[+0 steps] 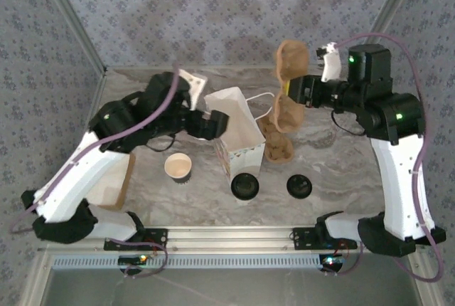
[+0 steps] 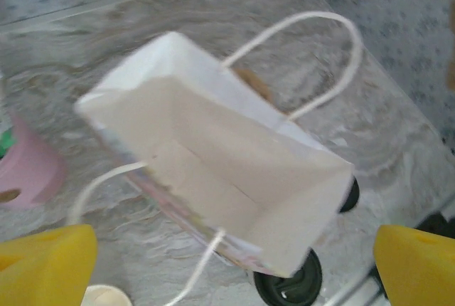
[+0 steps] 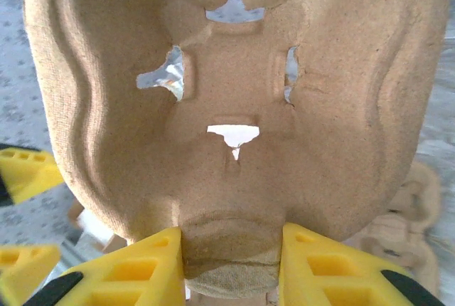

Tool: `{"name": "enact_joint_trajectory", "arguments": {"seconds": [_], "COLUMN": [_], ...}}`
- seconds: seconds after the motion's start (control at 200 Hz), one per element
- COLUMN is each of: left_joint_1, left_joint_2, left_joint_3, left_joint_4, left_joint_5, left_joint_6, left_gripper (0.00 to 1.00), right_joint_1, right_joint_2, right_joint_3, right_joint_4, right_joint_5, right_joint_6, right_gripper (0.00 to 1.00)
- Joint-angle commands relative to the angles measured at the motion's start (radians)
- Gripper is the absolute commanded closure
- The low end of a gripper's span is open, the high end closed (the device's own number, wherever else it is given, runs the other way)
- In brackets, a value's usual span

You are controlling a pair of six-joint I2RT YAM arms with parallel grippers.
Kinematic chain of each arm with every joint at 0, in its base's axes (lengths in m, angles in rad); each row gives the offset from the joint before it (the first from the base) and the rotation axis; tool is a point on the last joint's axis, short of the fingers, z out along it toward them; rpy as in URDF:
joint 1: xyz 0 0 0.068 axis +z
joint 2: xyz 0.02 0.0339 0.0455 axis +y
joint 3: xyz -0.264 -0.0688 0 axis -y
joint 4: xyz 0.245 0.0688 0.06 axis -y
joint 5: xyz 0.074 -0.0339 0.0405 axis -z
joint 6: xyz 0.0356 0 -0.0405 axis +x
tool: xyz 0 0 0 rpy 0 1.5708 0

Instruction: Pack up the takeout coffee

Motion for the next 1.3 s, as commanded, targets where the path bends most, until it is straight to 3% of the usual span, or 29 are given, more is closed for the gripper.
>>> {"name": "enact_joint_trajectory", "arguments": {"seconds": [0.0,0.23,0.43,0.615,0.914,1.294], "left_joint_1": [0.081,0.236,0.313,0.337,0.359,0.360], "left_joint_2": [-0.075,-0.179,-0.211,-0.213,-0.207,-0.197], "left_joint_3": [-0.112,-0.256,-0.335,-0.374,-0.417,-0.470], "left_joint_4": [0.080,0.099,0.137,0.162,0.194,0.233], "left_joint_5": [0.015,0.103,0.164,0.201,0.268,0.294], "left_joint_6": [-0.061,-0.082,-0.089,-0.089,-0.090,-0.096], "left_gripper": [0.01,0.01,0.01,0.03,0.25,0.32], "right_joint_1": [0.061,0.186,0.220,0.242,0.253,0.254], "right_joint_2": [0.045,0.164,0.263,0.348,0.463,0.564], "right_joint_3": [0.041,0.121,0.166,0.194,0.223,0.286], "right_joint_4": [0.042,0.040,0.009,-0.034,-0.123,-0.266], "right_joint_5": [-0.058,-0.102,-0.138,-0.153,-0.158,-0.147], "right_joint_6": [0.018,0.014,0.016,0.013,0.000,-0.042], "right_gripper": [0.66,0.66,0.66,0.66,0.66,0.65]}}
